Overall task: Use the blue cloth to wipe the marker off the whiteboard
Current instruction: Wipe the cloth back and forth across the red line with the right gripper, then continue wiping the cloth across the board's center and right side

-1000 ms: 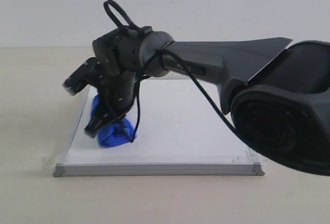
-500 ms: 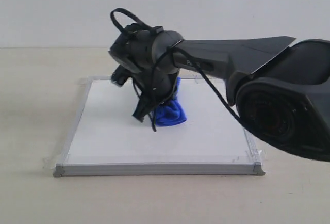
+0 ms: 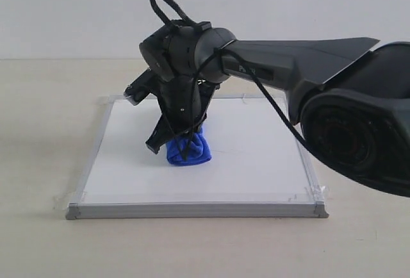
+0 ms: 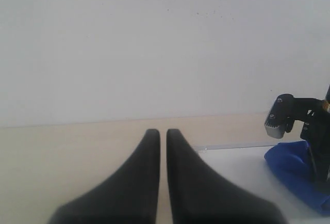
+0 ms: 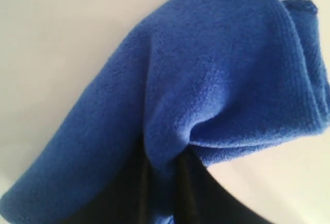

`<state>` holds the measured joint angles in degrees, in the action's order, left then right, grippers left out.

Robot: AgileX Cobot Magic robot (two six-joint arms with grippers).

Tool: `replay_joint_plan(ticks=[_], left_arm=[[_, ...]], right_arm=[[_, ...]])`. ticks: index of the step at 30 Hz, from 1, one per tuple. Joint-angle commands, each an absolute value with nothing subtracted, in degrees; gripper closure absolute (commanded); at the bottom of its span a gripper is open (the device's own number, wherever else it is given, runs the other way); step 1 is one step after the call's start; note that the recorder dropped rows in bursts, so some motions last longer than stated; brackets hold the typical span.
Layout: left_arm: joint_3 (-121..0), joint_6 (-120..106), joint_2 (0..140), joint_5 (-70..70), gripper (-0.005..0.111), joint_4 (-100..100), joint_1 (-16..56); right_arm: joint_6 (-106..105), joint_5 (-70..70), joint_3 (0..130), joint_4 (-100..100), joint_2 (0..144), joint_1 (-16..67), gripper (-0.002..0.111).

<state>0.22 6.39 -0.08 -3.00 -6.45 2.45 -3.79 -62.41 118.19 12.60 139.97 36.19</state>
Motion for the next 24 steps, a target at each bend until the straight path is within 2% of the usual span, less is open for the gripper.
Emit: replay_joint_plan(ticks=[1, 9, 14, 16, 21, 24], left_arm=[[0.00, 6.46, 0.00, -2.99, 0.102, -6.51, 2.65], [0.00, 6.46, 0.00, -2.99, 0.102, -6.51, 2.65], [0.00, 6.46, 0.00, -2.99, 0.102, -6.51, 2.65], [0.00, 6.46, 0.00, -2.99, 0.102, -6.51, 2.65], [0.00, 6.46, 0.00, -2.99, 0.102, -6.51, 2.65], [0.00, 6.46, 0.00, -2.99, 0.102, -6.51, 2.65]], right_arm=[[-4.00, -64.15, 117.28, 5.97, 141.85, 37.18, 0.109], [4.21, -69.96, 117.28, 25.11, 141.74, 33.80, 0.109], [5.07, -69.96, 117.17, 25.89, 139.80, 31.20, 0.109], [2.83, -69.90, 117.17, 18.80, 139.06, 31.46, 0.109], [-8.18, -59.88, 115.56, 0.00, 139.06, 36.14, 0.109], [-8.21, -62.89, 115.03, 0.92, 138.15, 36.93, 0.109]])
